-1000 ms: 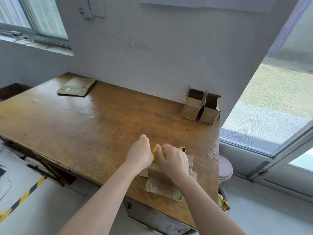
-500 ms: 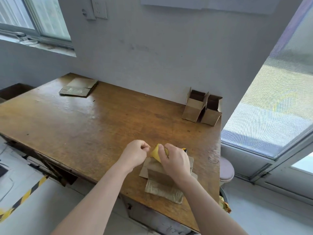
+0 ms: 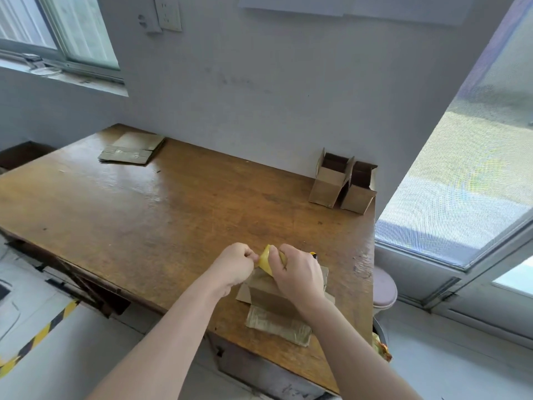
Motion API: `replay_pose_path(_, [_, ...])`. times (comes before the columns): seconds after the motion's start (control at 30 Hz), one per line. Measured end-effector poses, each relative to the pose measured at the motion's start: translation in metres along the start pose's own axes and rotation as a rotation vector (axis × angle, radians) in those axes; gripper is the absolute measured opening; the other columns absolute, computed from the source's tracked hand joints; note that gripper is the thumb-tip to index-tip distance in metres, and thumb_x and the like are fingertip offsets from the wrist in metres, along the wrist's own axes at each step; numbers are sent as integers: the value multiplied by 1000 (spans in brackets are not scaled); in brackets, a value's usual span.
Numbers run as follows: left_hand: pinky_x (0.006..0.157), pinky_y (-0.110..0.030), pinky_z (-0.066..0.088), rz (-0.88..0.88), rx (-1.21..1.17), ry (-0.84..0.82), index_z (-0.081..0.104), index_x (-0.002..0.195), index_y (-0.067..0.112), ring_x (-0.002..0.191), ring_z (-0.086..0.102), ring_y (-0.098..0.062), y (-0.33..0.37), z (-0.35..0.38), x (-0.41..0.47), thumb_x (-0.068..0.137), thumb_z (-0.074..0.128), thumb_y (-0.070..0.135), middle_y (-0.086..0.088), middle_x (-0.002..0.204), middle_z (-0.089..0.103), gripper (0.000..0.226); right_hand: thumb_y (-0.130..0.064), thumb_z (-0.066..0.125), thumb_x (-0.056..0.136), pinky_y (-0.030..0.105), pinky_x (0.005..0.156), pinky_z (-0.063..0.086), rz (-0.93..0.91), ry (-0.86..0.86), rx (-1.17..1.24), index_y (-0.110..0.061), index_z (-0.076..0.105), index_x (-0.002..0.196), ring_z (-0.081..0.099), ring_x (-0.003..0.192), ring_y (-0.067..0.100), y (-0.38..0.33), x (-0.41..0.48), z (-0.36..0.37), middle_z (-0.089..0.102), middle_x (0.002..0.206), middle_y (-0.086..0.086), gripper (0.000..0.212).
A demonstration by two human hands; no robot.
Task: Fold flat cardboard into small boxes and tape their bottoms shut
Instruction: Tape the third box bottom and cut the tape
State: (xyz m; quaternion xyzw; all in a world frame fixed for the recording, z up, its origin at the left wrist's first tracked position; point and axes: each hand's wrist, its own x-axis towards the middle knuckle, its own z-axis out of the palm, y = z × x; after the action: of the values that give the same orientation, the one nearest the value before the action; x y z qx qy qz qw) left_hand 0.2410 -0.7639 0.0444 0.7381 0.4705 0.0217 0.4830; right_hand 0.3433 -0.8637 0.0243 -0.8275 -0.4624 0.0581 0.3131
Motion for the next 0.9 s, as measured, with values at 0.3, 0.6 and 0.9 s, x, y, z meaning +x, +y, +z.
replay_pose_path(0.3, [47, -23, 34, -23, -515, -125, 55, 74, 11, 54, 45, -12, -8, -7, -4, 101, 46, 14, -3, 63, 52, 29, -42, 41, 99, 31, 44, 26, 15, -34, 2, -19, 36, 60, 40, 49, 18, 0, 0, -2, 40, 51, -6, 46])
replay_pose_path(0.6, [50, -28, 45, 128, -350, 119, 60, 77, 10, 52, 55, -14, -12, 0, -3, 82, 76, 20, -1, 56, 61, 19, -41, 29, 103, 30, 48, 29, 20, -28, 60, -25, 41, 62, 48, 53, 14, -1, -2, 0, 47, 56, -8, 45])
replay_pose_path(0.9, [58, -29, 47, 153, -147, 192, 66, 73, 13, 62, 57, -16, 0, -2, -9, 88, 66, 13, -1, 66, 63, 15, -42, 26, 103, 40, 55, 41, -44, 5, 77, -16, 47, 69, 54, 58, 23, 2, -6, 3, 55, 60, 1, 47])
